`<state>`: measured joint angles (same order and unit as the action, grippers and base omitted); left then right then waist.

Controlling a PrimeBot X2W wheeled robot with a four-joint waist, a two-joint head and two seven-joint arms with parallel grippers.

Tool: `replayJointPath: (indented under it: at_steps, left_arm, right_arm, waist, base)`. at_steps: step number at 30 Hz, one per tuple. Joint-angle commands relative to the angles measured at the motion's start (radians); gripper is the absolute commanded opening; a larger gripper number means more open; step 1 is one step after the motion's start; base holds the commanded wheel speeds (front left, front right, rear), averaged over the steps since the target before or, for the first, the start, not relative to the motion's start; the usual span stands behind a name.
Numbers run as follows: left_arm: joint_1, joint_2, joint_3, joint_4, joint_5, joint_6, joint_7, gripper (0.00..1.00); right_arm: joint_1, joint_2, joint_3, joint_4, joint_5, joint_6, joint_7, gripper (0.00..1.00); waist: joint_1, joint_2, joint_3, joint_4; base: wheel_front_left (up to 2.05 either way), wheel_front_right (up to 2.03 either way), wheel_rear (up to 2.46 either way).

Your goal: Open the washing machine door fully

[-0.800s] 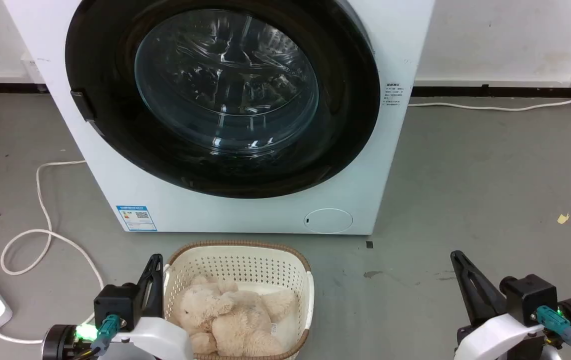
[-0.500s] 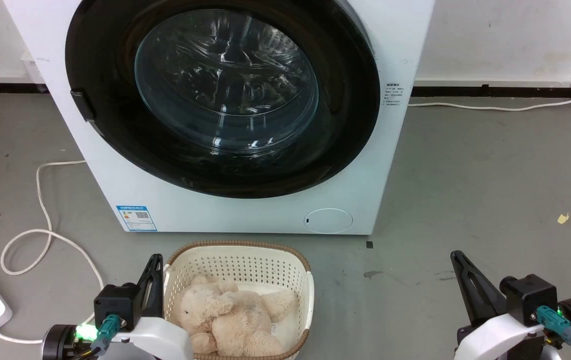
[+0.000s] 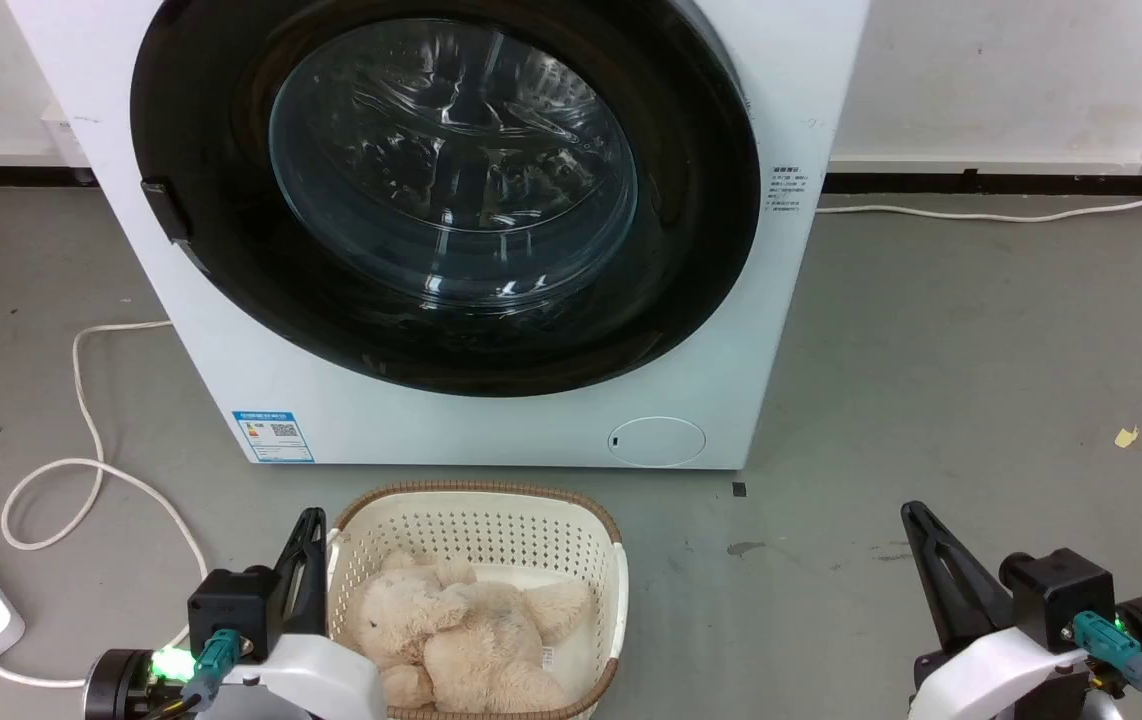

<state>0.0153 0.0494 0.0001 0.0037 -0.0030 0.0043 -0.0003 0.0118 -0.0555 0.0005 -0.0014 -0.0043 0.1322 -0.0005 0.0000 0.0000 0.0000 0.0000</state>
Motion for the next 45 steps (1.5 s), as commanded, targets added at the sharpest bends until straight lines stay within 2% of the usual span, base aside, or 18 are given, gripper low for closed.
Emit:
replayJointPath:
  at_steps: [1, 7, 8, 32, 45]
  left_arm:
    - [-0.015, 0.001, 0.0, -0.004, 0.003, -0.004, 0.0, 0.0]
    - [-0.015, 0.001, 0.0, -0.004, 0.003, -0.004, 0.0, 0.0]
    - [0.0, 0.0, 0.0, 0.0, 0.0, 0.0, 0.0, 1.0]
    - [-0.004, 0.0, -0.029, -0.001, -0.014, 0.012, -0.041, 1.0]
    - [-0.032, 0.0, -0.057, -0.011, -0.031, 0.026, -0.069, 1.0]
  right_arm:
    - [-0.012, 0.005, 0.0, 0.001, 0.004, -0.002, 0.0, 0.0]
    - [-0.012, 0.005, 0.0, 0.001, 0.004, -0.002, 0.0, 0.0]
    - [0.0, 0.0, 0.001, 0.0, 0.0, 0.0, 0.0, 1.0]
    - [0.001, -0.001, -0.004, -0.021, 0.001, 0.0, -0.041, 1.0]
    - [-0.046, -0.053, -0.004, -0.039, 0.007, 0.0, -0.068, 1.0]
  waist:
    - [0.0, 0.0, 0.0, 0.0]
    - [0.0, 0.0, 0.0, 0.0]
    - [0.0, 0.0, 0.0, 0.0]
    - [0.0, 0.0, 0.025, 0.011]
    - [0.0, 0.0, 0.093, 0.042]
  base:
    - [0.0, 0.0, 0.0]
    - [0.0, 0.0, 0.0]
    - [0.0, 0.0, 0.0]
    - [0.0, 0.0, 0.0]
    - [0.0, 0.0, 0.0]
